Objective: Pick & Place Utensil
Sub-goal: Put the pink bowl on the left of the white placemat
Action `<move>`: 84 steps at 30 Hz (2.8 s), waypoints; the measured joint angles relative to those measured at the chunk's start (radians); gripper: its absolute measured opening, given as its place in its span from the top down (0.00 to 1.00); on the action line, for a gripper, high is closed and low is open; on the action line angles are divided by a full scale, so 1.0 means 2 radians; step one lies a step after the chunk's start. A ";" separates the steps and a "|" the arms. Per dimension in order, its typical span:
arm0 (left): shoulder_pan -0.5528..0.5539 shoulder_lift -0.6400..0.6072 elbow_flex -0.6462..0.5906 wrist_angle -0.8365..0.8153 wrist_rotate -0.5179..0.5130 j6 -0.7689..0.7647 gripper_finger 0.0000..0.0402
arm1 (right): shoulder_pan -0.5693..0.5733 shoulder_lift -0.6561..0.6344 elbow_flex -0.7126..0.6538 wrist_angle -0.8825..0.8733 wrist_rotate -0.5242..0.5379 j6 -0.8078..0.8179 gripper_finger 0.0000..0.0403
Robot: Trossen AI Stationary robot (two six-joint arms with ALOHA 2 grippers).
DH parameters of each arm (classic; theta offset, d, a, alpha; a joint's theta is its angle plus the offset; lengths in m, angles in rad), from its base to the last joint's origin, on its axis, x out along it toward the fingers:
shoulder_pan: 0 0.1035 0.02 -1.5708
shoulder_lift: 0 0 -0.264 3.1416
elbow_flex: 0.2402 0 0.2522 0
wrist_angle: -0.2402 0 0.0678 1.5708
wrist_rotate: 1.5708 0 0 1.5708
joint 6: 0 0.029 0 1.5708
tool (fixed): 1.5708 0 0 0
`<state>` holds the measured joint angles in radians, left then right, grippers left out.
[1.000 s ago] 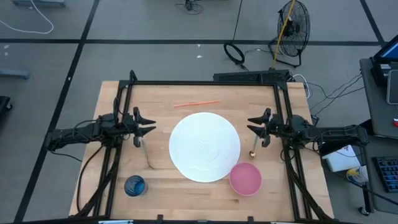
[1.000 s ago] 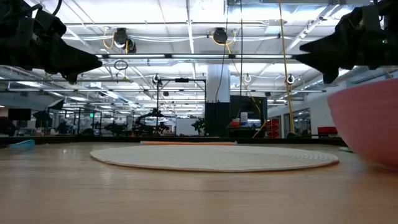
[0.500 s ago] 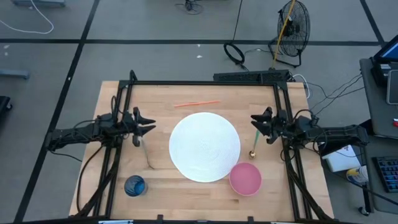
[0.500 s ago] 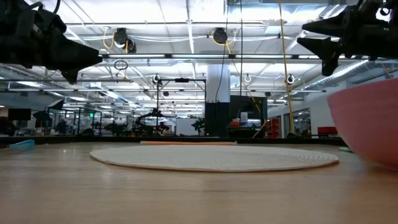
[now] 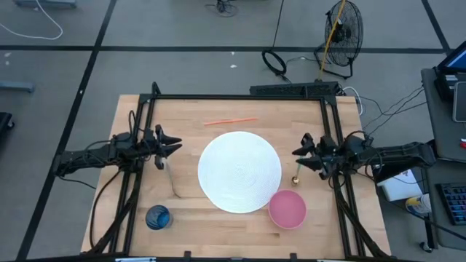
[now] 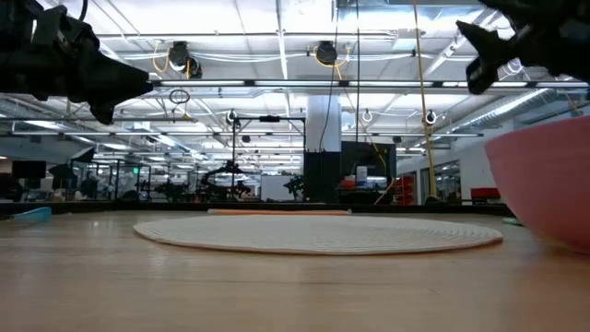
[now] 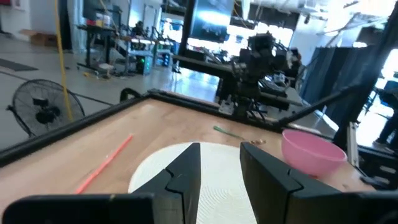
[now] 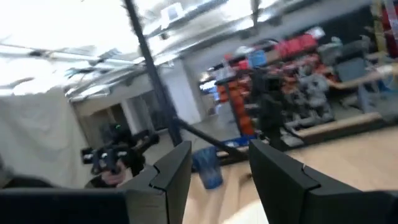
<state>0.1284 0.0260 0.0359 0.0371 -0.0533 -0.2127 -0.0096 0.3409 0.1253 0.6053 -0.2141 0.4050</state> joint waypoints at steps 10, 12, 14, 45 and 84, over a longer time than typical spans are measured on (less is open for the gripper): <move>0.000 0.000 0.000 0.027 0.001 0.000 0.71 | 0.003 0.053 0.078 -0.010 -0.029 -0.095 0.61; 0.000 0.000 0.000 0.030 0.018 0.001 0.71 | 0.003 0.058 0.081 -0.010 -0.037 -0.102 0.61; 0.000 0.000 0.000 0.055 0.056 0.014 0.71 | 0.003 0.064 0.083 -0.012 -0.040 -0.116 0.61; 0.001 0.254 0.150 0.114 0.196 0.085 0.71 | 0.003 0.139 0.170 -0.192 0.031 -0.142 0.61; 0.000 0.285 0.176 0.089 0.165 0.117 0.71 | 0.217 0.361 0.340 -0.641 0.171 0.258 0.69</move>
<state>0.1291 0.5963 0.3870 0.2148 0.2770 0.0209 0.4234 1.0630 0.8061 -0.6769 0.1272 0.9210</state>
